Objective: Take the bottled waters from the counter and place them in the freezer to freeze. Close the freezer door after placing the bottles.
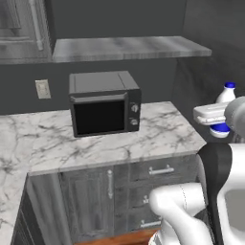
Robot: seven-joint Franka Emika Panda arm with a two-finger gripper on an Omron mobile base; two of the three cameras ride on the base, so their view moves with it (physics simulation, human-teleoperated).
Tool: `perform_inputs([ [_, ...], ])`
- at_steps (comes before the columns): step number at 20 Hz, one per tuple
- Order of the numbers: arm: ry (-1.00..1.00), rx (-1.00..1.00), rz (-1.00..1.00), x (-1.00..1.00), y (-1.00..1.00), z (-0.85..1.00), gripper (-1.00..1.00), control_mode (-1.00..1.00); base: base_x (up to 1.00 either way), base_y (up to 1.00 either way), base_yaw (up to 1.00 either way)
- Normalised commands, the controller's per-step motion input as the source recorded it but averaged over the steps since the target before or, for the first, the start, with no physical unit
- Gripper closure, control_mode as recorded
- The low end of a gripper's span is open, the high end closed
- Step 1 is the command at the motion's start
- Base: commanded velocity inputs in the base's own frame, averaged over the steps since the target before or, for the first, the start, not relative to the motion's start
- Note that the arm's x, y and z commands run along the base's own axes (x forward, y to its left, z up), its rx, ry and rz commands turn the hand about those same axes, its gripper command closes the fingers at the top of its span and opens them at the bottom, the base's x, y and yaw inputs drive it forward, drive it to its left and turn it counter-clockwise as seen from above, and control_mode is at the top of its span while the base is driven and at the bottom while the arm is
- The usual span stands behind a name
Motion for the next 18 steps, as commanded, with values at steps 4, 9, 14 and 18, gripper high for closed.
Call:
perform_inputs([
  [4,0.0,0.0,0.0,0.0,0.0,0.0,1.0,1.0,-1.0,-0.3,-0.02],
  [9,0.0,0.0,0.0,0.0,0.0,0.0,1.0,1.0,-0.67,-0.66,-0.2],
  [14,0.0,0.0,0.0,0.0,0.0,0.0,1.0,1.0,-0.26,-0.93,-0.35],
  [18,0.0,0.0,0.0,0.0,0.0,0.0,1.0,1.0,0.0,-1.0,-0.17],
])
